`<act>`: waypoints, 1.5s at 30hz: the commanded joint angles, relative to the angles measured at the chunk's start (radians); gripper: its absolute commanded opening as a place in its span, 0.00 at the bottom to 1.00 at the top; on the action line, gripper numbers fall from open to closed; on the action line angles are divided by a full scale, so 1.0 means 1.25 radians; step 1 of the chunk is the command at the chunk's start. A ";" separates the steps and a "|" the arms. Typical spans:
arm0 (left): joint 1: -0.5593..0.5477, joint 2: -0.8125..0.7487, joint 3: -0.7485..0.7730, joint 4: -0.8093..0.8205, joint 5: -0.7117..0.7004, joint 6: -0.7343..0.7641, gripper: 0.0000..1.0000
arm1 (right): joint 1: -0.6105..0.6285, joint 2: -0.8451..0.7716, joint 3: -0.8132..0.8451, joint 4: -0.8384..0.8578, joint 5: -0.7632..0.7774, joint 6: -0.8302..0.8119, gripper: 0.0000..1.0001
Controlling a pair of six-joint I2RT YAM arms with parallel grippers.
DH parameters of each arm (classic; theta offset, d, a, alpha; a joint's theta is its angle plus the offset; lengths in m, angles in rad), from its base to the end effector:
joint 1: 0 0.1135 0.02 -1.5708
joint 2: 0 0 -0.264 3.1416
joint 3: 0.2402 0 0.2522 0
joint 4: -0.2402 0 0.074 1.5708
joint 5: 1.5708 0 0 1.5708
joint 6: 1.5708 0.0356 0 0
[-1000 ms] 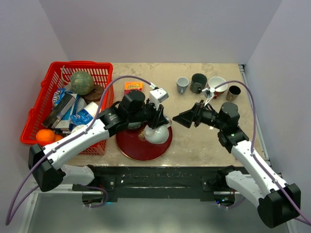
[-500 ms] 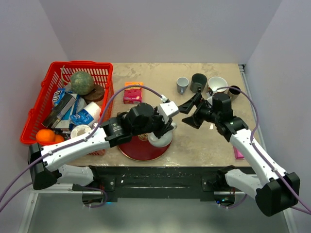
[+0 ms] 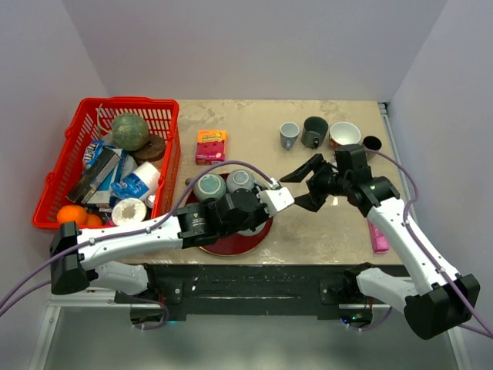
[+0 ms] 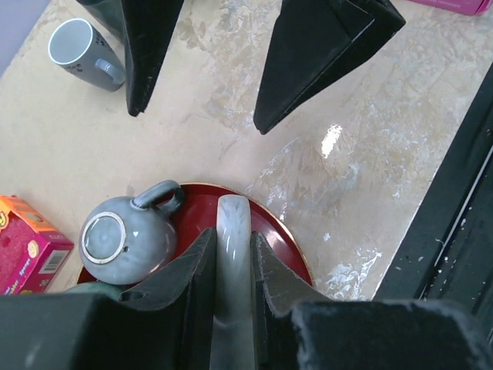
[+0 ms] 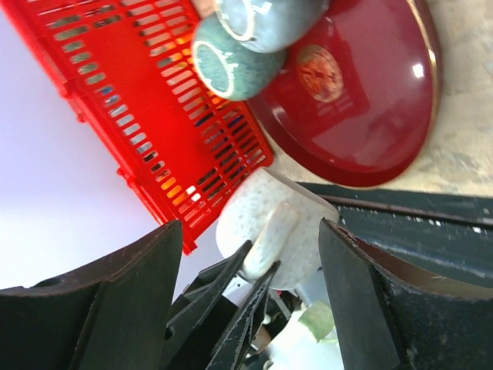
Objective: Turn the mug right side up
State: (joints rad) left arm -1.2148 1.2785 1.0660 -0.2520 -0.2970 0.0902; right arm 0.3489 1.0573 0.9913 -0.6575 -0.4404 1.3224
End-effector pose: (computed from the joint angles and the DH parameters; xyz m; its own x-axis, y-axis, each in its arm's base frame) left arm 0.1118 -0.2706 0.3249 -0.0830 0.4703 -0.8786 0.8159 0.5383 0.2111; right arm 0.2000 0.0889 0.3169 -0.7437 0.6625 0.0893 0.4532 0.4015 0.7959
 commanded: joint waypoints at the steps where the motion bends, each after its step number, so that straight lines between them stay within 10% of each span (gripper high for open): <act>1: -0.020 -0.015 -0.004 0.151 -0.097 0.064 0.00 | 0.012 0.024 0.030 -0.090 -0.011 0.037 0.74; 17: -0.041 0.080 0.044 0.281 -0.121 0.136 0.00 | 0.045 0.083 0.011 -0.085 -0.006 0.080 0.72; 45: -0.066 0.109 0.044 0.278 -0.102 0.122 0.00 | 0.052 0.088 -0.036 0.009 -0.007 0.146 0.00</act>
State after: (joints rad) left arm -1.2896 1.4265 1.0603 -0.0349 -0.4076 0.2653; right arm 0.4076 1.1854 0.9459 -0.7082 -0.4545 1.4796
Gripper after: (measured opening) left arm 0.247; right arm 0.227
